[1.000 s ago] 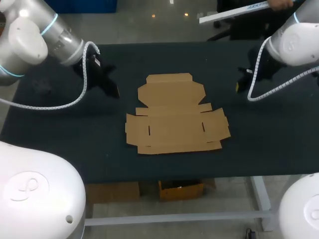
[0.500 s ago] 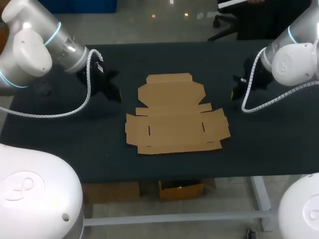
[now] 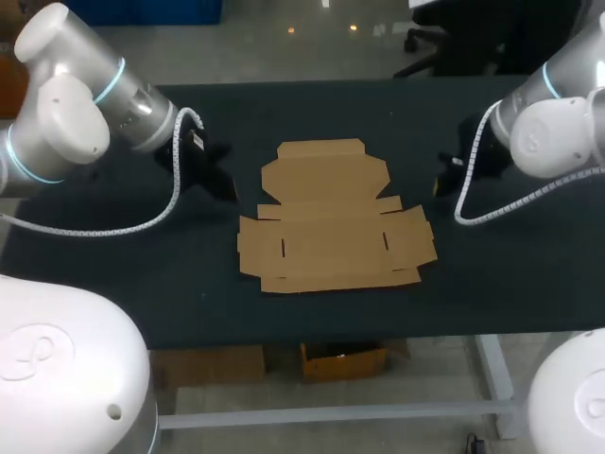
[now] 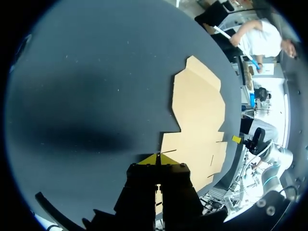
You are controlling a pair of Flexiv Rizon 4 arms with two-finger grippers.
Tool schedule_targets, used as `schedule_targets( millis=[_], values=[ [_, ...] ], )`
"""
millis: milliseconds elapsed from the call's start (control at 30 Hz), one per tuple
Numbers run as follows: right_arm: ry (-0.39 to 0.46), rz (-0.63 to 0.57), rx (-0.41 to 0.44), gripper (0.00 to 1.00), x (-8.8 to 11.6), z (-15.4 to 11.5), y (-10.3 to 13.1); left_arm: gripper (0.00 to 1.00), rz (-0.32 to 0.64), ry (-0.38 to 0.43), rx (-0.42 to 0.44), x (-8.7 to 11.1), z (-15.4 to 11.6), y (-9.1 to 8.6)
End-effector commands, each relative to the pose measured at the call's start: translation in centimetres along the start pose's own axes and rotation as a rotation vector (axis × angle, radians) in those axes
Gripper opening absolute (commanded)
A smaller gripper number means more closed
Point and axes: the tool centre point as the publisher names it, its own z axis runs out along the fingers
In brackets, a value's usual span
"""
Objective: Assemble the packaging by folding the flat box into shape, placing the metal phone stand inside, and closing the box properly
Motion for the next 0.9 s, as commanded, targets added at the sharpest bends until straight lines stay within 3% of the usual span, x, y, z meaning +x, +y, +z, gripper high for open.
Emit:
schedule_targets(
  millis=[33,367,900],
  values=[
    [0.015,-0.004,0.01,0.0,-0.2,0.6,0.3,0.0,0.011,0.006,0.019,-0.2,1.0,0.4],
    [0.021,-0.014,0.013,0.0,-0.1,0.9,0.2,0.0,0.074,0.035,0.017,-0.9,2.1,0.6],
    [0.041,-0.022,0.026,0.0,0.1,1.7,0.0,0.0,0.101,0.04,0.026,-0.5,3.5,-1.1]
  ],
)
